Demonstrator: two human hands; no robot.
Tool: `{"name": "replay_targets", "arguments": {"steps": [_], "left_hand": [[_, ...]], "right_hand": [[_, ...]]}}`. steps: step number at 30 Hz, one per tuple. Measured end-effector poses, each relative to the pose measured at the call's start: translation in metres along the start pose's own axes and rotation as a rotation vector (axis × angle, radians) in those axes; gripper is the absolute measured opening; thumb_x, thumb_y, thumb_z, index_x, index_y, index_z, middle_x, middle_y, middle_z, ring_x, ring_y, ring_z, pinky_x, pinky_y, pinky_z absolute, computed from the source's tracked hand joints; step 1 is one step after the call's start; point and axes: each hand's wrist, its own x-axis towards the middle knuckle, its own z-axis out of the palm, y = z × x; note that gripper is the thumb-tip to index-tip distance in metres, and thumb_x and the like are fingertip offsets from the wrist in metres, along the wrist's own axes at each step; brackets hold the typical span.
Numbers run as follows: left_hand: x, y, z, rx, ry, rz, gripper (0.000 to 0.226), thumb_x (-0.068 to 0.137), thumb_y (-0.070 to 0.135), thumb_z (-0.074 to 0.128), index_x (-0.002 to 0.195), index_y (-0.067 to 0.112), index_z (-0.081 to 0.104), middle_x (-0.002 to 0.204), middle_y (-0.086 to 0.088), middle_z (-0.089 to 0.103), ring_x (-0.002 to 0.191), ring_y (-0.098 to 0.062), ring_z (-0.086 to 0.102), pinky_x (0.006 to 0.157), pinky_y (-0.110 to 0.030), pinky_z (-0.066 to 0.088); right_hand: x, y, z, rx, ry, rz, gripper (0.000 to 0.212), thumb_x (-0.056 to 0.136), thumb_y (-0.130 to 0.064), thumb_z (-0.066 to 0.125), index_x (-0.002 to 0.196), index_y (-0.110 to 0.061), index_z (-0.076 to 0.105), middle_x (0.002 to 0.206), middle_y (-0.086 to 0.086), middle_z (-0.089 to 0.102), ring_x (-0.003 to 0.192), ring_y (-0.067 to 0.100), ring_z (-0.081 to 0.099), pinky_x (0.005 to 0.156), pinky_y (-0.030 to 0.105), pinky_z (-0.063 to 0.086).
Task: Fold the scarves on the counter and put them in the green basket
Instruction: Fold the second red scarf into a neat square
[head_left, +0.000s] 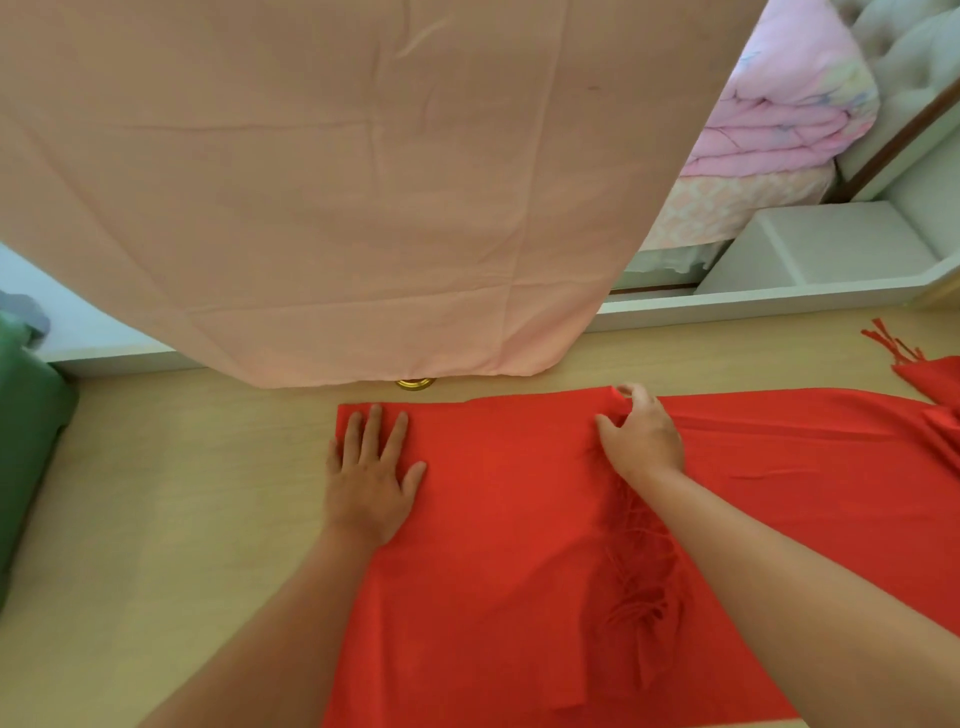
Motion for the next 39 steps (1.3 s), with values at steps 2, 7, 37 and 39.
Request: {"name": "replay_targets", "arguments": {"steps": [2, 7, 37, 39], "left_hand": [[-0.002, -0.005, 0.0, 0.031, -0.003, -0.055, 0.081, 0.084, 0.074, 0.021, 0.154, 0.033, 0.024, 0.162, -0.006, 0.021, 0.149, -0.035, 0.014, 0.116, -0.054, 0.015], [-0.004, -0.012, -0.002, 0.05, 0.033, -0.093, 0.09, 0.081, 0.077, 0.027, 0.153, 0.022, 0.032, 0.159, -0.016, 0.026, 0.147, -0.039, 0.016, 0.118, -0.055, 0.009], [-0.194, -0.064, -0.007, -0.24, -0.067, 0.648, 0.039, 0.065, 0.059, 0.071, 0.087, 0.029, 0.059, 0.094, 0.009, 0.053, 0.082, -0.016, 0.047, 0.068, -0.03, 0.045], [-0.196, -0.067, -0.007, -0.251, -0.029, 0.667, 0.026, 0.071, 0.049, 0.068, 0.087, 0.029, 0.065, 0.096, 0.01, 0.058, 0.083, -0.016, 0.051, 0.069, -0.03, 0.048]], "right_hand": [[0.004, 0.005, 0.003, -0.028, 0.055, 0.033, 0.026, 0.099, -0.032, 0.052, 0.117, -0.017, 0.06, 0.112, 0.008, 0.068, 0.103, 0.031, 0.062, 0.078, 0.038, 0.047], [0.003, 0.006, 0.002, -0.121, 0.197, 0.012, 0.029, 0.101, -0.028, 0.049, 0.125, -0.016, 0.057, 0.119, 0.01, 0.064, 0.107, 0.033, 0.059, 0.087, 0.043, 0.047], [-0.226, 0.101, -0.019, -0.75, -0.21, -0.841, 0.056, 0.059, -0.012, 0.06, 0.112, -0.03, 0.061, 0.116, -0.001, 0.055, 0.098, 0.022, 0.054, 0.092, 0.043, 0.044], [-0.233, 0.102, -0.018, -0.801, -0.089, -0.807, 0.04, 0.071, -0.013, 0.05, 0.104, -0.027, 0.068, 0.098, -0.001, 0.06, 0.085, 0.023, 0.057, 0.08, 0.04, 0.04]]}}
